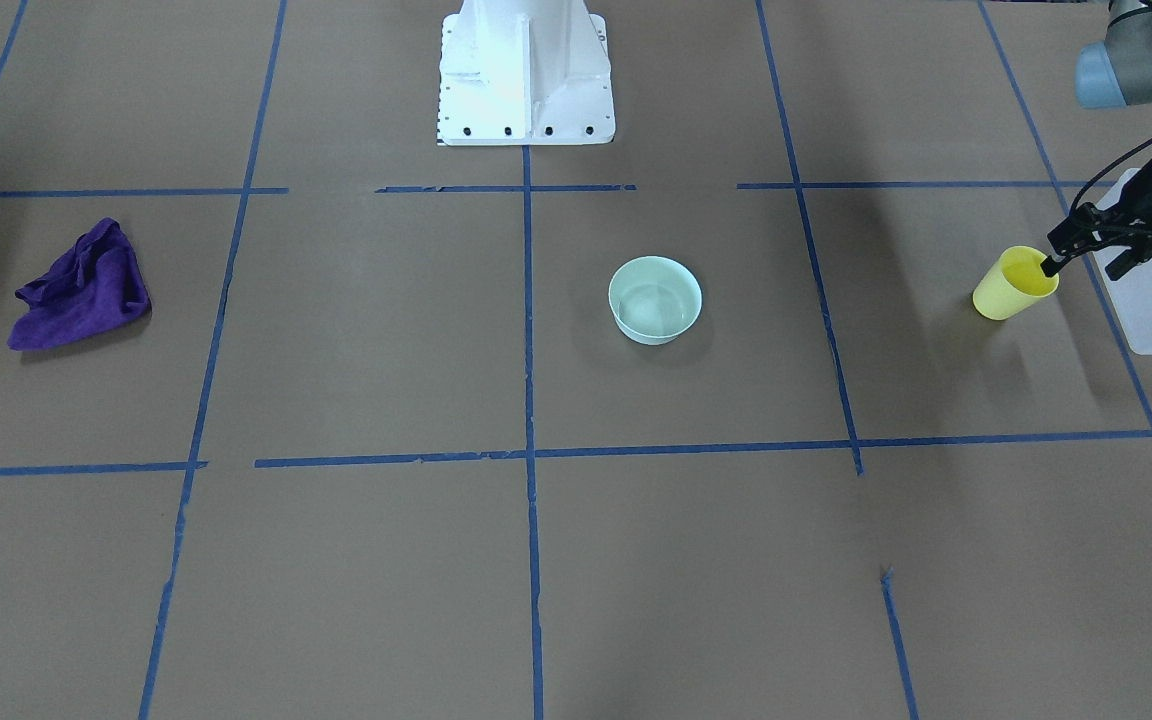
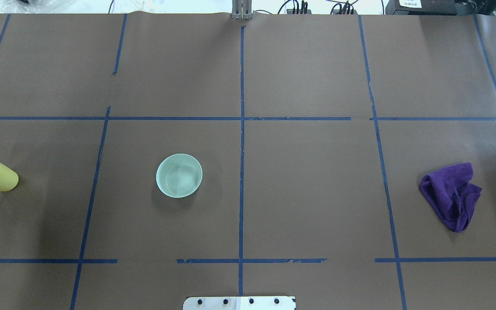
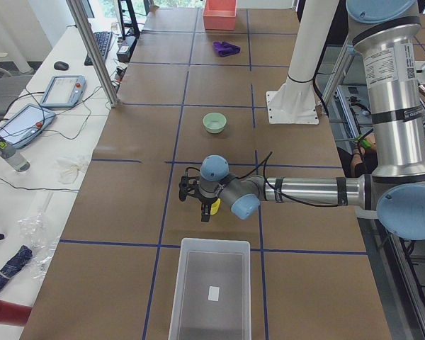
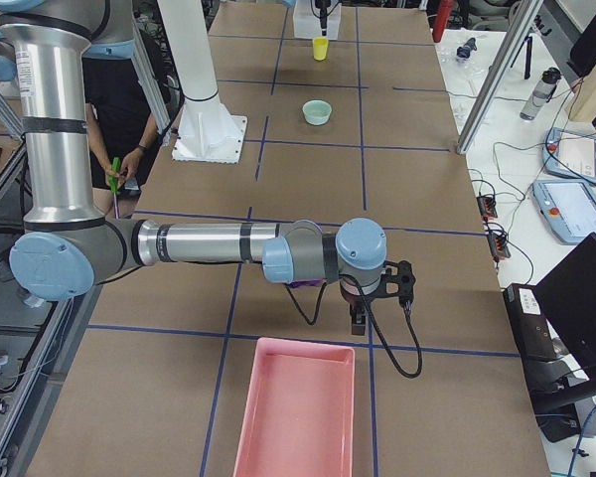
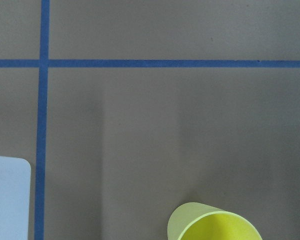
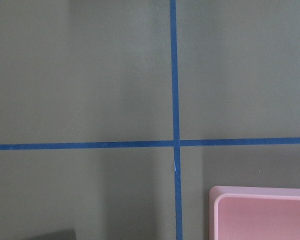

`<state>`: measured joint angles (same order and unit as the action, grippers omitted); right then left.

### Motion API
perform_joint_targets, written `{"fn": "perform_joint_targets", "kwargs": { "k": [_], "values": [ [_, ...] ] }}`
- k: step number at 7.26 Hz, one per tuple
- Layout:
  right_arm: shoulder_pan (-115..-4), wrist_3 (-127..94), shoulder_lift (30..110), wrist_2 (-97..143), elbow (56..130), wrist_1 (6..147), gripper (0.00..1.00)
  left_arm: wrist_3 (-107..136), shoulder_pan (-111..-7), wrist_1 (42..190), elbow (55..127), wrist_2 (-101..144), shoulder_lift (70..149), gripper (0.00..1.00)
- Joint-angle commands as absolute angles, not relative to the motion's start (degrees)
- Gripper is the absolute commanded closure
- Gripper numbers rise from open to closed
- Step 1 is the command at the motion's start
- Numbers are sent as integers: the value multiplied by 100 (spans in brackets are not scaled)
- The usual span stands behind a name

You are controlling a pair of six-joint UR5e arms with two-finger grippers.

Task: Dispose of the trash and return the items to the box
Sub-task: 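Carry the held yellow cup toward the clear box while right arm reaches for purple cloth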

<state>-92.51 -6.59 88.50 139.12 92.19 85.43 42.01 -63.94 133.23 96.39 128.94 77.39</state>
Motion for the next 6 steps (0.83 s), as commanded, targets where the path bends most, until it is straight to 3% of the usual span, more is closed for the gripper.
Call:
{"fn": "perform_joint_targets", "kwargs": {
  "k": [1,3,4,5,6],
  "values": [
    [-9237,-659,8859,13904,9211,8543,0,4254,-6197,13368,9589,12850,7743,1],
    [-9229,-659,8859,13896,9193,8552,0,4254,-5942,13368,9502,12815,7752,1],
    [-9229,-650,8859,13896,9202,8543,0,4245,-5889,13368,9466,12814,7761,5],
    [-9229,-659,8859,13896,9202,8543,0,4254,-5889,13368,9457,12814,7761,30],
    [-9229,-659,8868,13904,9211,8552,0,4263,-5889,13368,9422,12806,7796,70]
  ]
}}
